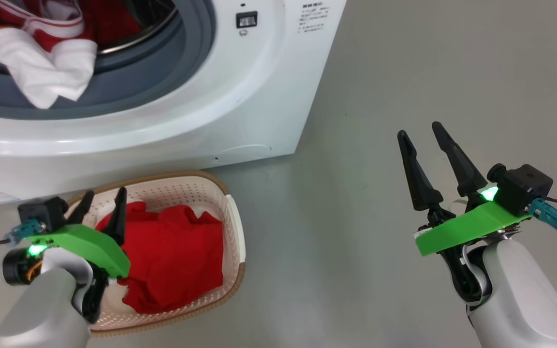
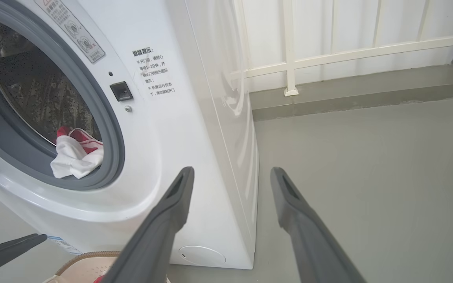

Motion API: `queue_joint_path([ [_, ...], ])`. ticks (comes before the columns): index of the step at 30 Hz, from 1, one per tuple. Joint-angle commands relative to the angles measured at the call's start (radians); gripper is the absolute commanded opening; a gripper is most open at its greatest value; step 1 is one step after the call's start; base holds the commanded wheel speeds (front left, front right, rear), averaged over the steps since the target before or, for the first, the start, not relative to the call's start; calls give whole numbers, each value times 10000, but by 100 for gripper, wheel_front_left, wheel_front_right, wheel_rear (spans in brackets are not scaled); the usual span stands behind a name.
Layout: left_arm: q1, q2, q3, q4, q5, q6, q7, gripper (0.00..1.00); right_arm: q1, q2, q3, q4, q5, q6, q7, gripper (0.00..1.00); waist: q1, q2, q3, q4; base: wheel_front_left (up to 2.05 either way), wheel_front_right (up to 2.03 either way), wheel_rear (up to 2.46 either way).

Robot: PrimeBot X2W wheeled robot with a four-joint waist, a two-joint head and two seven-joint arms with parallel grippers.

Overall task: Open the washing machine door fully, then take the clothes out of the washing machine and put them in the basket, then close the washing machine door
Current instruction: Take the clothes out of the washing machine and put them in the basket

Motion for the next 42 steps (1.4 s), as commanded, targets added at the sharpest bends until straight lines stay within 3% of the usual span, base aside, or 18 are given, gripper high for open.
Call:
queue_joint_path([
  [1, 230, 471, 529, -588, 222, 122, -125, 100, 201, -16, 156, -203, 60, 16, -48, 100, 0, -1, -217, 157, 0, 0, 0],
  [16, 2800, 678, 2425, -4815, 1404, 1071, -129, 100, 593, -185, 276, 14, 203, 16, -48, 100, 0, -1, -1328, 539, 0, 0, 0],
  [32, 4833, 820, 3160, -7639, 1945, 1976, -129, 100, 1156, -390, 447, 216, 396, 16, -48, 100, 0, -1, -2395, 939, 0, 0, 0],
  [42, 5586, 856, 3356, -8696, 2023, 2405, -129, 100, 1400, -574, 654, 296, 474, 16, -48, 100, 0, -1, -2870, 1104, 0, 0, 0],
])
